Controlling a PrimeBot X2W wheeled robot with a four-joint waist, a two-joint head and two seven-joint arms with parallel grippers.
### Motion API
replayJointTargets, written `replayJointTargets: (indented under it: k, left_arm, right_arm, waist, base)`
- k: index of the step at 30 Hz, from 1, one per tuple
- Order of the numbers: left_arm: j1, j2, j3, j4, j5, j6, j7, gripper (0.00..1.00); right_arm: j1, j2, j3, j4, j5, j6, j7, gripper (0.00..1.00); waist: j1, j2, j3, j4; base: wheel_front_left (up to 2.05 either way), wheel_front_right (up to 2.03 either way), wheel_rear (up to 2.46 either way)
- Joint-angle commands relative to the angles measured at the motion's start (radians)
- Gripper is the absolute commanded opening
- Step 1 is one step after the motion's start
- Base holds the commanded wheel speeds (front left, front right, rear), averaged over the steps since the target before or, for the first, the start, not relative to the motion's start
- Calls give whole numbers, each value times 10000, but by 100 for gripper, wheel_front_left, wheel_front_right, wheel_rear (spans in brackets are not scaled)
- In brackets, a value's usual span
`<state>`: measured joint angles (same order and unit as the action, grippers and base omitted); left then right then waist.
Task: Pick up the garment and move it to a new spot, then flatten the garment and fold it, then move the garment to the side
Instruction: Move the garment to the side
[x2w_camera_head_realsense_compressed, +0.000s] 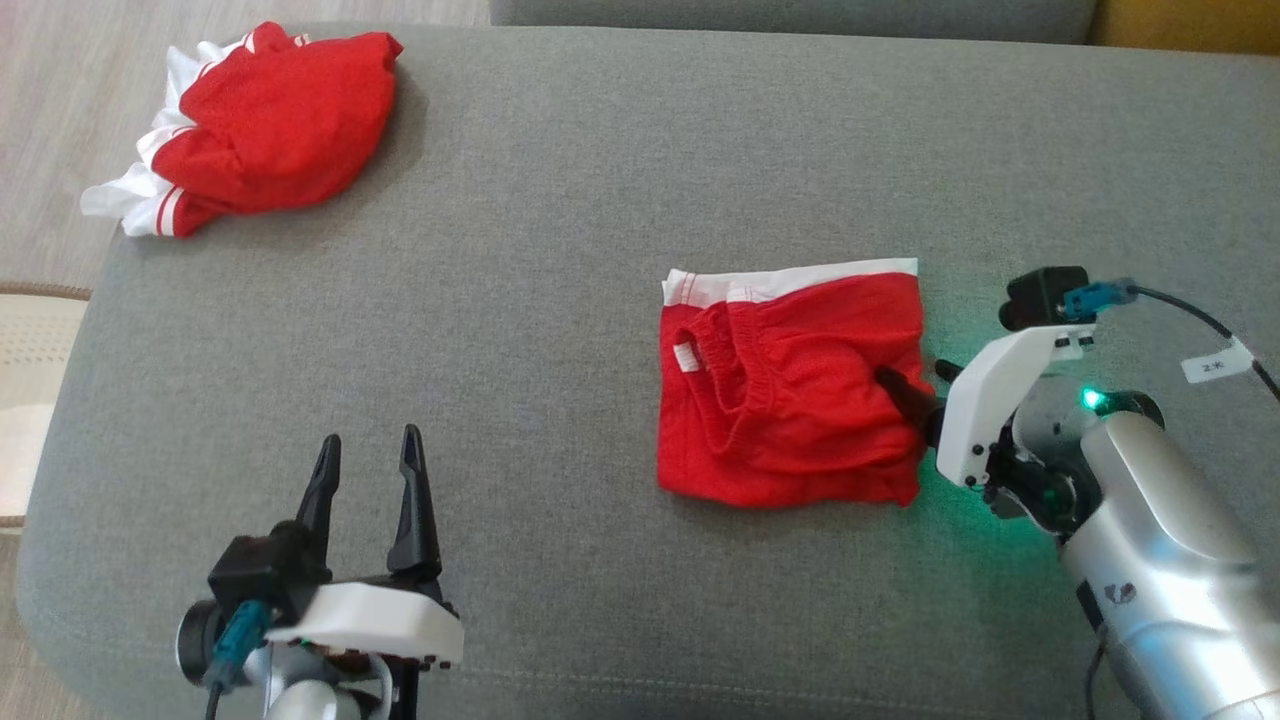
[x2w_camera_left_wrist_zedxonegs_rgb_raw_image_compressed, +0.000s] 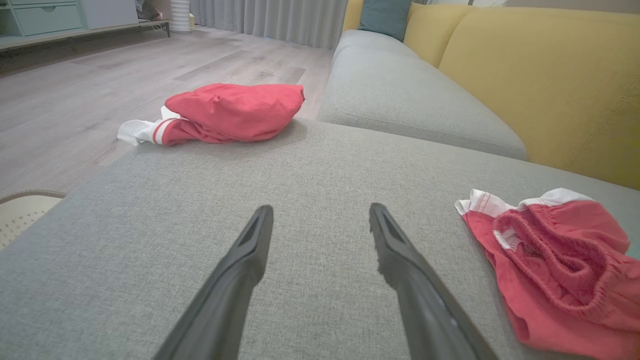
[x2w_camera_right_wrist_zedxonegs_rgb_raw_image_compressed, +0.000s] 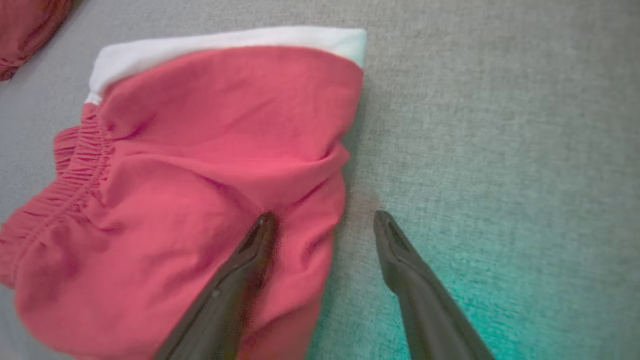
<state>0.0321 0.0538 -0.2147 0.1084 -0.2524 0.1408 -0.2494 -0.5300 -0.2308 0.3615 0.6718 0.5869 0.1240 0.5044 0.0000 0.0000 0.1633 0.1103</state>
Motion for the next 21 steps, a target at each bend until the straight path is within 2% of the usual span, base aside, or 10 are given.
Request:
replayJointTargets:
  k: [1, 2, 3, 4, 5, 6, 7, 11, 21]
  left_arm:
    - [-391, -35, 286, -246, -66, 51, -124, 100]
    - [-397, -35, 294, -246, -68, 58, -124, 100]
    - [-404, -35, 301, -247, -69, 67, -124, 100]
    - [-409, -35, 310, -254, -68, 72, -124, 100]
    - [-417, -35, 317, -262, -66, 73, -124, 100]
    - [-426, -35, 322, -271, -62, 71, -124, 100]
    - [-438, -35, 326, -279, -55, 63, -124, 100]
    - [-491, -35, 379, -364, -1, 53, -124, 100]
    - [-791, -36, 270, -578, 273, -113, -124, 100]
  right_arm:
    - [-457, -44, 247, -231, 139, 67, 57, 100]
    - [-495, -43, 351, -193, 226, 67, 79, 100]
    - [-531, -38, 453, -165, 313, 67, 95, 93]
    - [-572, -38, 542, -136, 382, 67, 83, 65]
    - [-619, -40, 631, -110, 442, 67, 53, 44]
    - [-673, -41, 720, -81, 497, 67, 21, 28]
    - [-734, -45, 807, -55, 542, 67, -29, 0]
    - [-1214, -298, 1275, 80, 381, 67, -537, 0]
    - [-2475, -1325, 1281, 511, 28, 67, -1240, 0]
  waist:
    - [0, 0, 15, 11]
    - [0, 0, 25, 9]
    - [0, 0, 36, 0]
    - [0, 0, 49, -15]
    - [0, 0, 66, -36]
    - [0, 0, 90, -65]
    - [0, 0, 117, -97]
    - [0, 0, 303, -390]
    - [0, 0, 833, -1683]
  base:
    - [0, 0, 0]
    - [0, 0, 0]
    - [0, 0, 0]
    - [0, 0, 0]
    - [0, 0, 0]
    - [0, 0, 0]
    - [0, 0, 0]
    - [0, 0, 0]
    - [0, 0, 0]
